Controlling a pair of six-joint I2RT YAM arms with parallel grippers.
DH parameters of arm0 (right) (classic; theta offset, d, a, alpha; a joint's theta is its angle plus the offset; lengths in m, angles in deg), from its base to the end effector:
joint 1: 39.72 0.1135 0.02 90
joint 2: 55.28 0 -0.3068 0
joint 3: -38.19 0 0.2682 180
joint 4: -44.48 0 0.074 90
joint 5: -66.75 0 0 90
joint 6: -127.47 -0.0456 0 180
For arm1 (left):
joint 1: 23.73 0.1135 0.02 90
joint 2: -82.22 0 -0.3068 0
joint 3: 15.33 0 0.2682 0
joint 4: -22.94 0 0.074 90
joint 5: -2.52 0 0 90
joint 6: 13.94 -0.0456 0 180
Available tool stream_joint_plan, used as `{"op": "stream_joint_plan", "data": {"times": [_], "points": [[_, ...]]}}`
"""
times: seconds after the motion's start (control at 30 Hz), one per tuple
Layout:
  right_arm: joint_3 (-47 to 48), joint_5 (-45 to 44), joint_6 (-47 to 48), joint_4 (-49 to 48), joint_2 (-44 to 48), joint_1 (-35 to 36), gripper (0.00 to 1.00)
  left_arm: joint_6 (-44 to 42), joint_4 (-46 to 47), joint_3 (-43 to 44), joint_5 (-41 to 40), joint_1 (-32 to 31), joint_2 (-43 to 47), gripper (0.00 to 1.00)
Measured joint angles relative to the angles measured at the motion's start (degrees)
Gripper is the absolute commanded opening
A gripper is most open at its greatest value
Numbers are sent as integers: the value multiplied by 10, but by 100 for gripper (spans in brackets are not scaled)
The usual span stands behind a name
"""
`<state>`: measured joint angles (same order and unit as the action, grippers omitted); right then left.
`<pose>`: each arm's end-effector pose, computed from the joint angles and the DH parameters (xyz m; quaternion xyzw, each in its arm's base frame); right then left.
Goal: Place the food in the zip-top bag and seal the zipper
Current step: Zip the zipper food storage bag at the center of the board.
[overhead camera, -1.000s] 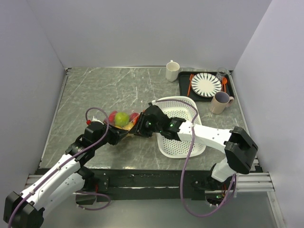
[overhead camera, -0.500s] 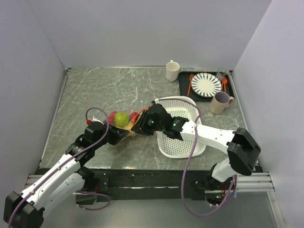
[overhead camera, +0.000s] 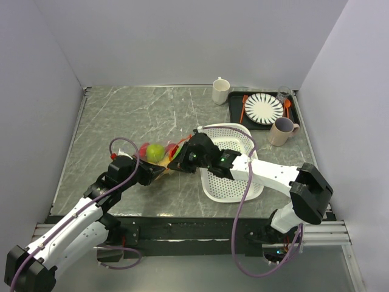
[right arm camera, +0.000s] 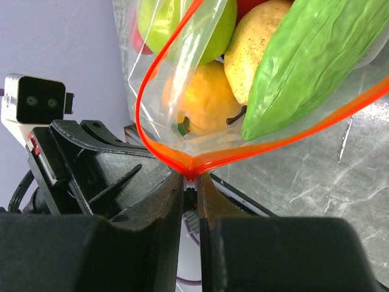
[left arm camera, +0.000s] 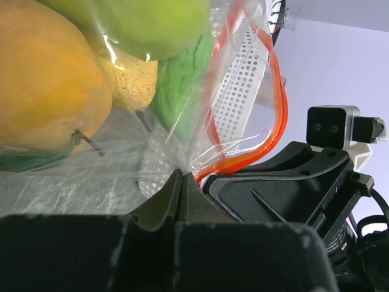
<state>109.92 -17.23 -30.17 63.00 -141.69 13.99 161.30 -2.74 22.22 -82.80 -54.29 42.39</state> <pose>0.2093 0.2931 0.2864 0.0817 0.8750 0.4367 0.1924 0.1341 -0.0835 0.2433 -0.3746 0.7703 -0.4548 0.2440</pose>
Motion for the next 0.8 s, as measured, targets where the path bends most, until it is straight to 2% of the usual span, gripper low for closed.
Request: {"op": "stream_joint_plan", "data": {"times": [0.07,0.17,0.2,0.33,0.5,0.8], "points": [[0,1,0,-1,0,0,13,0,0,0,0,0,0,1],[0,1,-1,-1,0,0,11,0,4,-3,2,0,0,8],[0,1,-1,-2,0,0,11,1,10,-6,3,0,0,15],[-3,1,-3,-5,0,0,11,8,24,-20,9,0,11,25],[-3,1,-5,-7,0,-1,11,17,35,-32,15,0,38,28],[-8,3,-5,-15,0,-1,10,45,73,-63,26,0,52,28]]}}
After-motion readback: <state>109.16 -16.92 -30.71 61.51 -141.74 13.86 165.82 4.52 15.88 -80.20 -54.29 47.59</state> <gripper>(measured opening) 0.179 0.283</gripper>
